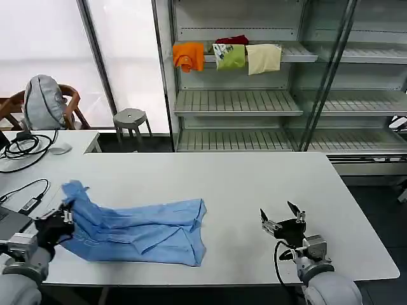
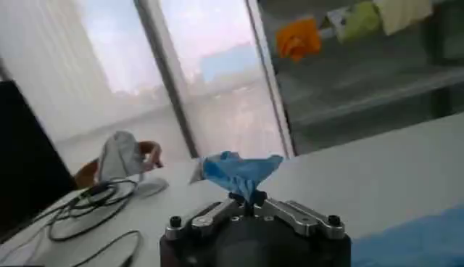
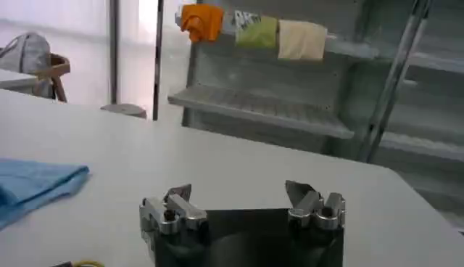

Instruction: Fold and organize the clothes.

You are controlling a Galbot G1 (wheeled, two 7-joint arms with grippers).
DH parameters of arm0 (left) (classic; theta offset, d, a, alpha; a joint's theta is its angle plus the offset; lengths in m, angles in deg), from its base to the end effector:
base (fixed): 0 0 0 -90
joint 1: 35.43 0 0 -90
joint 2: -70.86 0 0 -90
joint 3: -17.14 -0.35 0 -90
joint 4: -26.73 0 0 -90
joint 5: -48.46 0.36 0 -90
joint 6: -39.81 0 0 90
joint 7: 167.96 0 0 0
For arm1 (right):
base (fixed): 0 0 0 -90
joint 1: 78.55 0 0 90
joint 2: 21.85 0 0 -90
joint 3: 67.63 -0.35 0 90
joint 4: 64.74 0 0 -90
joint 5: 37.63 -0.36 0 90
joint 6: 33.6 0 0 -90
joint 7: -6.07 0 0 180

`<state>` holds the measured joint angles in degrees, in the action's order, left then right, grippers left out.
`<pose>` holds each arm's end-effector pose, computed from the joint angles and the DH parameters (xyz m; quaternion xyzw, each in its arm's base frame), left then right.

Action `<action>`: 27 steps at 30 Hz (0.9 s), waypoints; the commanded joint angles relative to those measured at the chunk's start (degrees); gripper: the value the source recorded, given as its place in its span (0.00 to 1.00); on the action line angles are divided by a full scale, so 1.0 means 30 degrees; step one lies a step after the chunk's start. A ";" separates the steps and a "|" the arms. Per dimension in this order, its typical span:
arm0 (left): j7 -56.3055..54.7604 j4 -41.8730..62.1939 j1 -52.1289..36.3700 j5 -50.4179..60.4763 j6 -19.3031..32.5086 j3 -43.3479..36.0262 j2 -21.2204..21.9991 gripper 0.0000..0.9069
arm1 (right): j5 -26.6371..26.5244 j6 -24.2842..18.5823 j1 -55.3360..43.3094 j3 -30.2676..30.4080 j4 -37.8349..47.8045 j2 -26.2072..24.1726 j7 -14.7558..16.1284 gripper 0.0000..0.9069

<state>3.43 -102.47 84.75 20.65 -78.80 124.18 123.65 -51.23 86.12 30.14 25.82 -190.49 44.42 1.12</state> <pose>0.2064 0.1392 -0.1757 0.0114 -0.9815 -0.1355 0.1349 0.2330 -0.0401 -0.2213 0.0751 -0.9846 0.0921 0.1282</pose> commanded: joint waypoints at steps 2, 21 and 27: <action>0.0590 -0.2375 -0.1422 0.2133 -0.0843 -0.7831 0.2297 0.01 | 0.0154 0.0074 0.0161 -0.0082 -0.0296 0.0043 -0.0056 1.00; -0.1546 0.2091 -0.6584 0.1746 -0.0815 -1.1073 0.3579 0.01 | 0.0405 0.0415 0.0003 0.0052 -0.0151 0.0107 -0.0301 1.00; -0.1814 0.2215 -0.6879 0.1366 -0.0910 -1.1206 0.3437 0.02 | 0.0462 0.0448 -0.0123 0.0126 -0.0053 0.0193 -0.0313 1.00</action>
<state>0.56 -98.92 69.03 25.53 -81.40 94.93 132.96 -49.96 87.45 29.85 26.13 -190.73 44.93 0.19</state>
